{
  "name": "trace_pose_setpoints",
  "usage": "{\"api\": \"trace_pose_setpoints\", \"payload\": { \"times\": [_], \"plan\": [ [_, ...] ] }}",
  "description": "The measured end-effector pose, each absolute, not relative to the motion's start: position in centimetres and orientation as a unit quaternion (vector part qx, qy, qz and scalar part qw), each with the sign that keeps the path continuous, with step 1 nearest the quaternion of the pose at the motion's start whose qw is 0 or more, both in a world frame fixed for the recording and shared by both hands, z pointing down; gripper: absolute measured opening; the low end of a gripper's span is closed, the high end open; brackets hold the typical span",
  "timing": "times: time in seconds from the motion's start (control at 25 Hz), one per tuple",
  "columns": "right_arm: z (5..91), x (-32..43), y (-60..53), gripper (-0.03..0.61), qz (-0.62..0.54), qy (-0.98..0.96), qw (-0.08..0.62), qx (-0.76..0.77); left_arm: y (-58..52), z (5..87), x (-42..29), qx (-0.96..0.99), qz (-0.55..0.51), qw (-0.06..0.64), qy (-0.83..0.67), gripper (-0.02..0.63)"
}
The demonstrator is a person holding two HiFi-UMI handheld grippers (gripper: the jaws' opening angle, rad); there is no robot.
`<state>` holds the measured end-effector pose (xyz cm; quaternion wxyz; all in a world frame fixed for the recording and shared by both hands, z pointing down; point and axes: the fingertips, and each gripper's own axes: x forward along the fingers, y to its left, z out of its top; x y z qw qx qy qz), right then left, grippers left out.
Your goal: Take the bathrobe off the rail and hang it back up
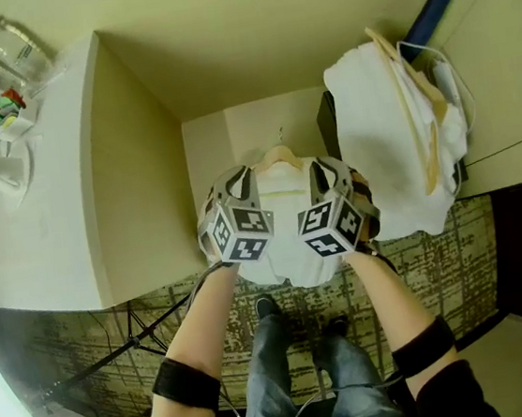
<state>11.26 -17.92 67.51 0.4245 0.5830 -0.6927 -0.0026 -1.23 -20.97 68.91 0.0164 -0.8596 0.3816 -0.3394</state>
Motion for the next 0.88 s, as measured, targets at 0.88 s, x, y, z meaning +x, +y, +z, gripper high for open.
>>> {"api": "trace_pose_setpoints", "payload": {
  "times": [0.88],
  "plan": [
    [29.3,16.4,2.9,0.021,0.037,-0.785,0.195,0.587,0.0,28.3,-6.5,-0.864,-0.195,-0.016,0.463,0.004]
  ]
}}
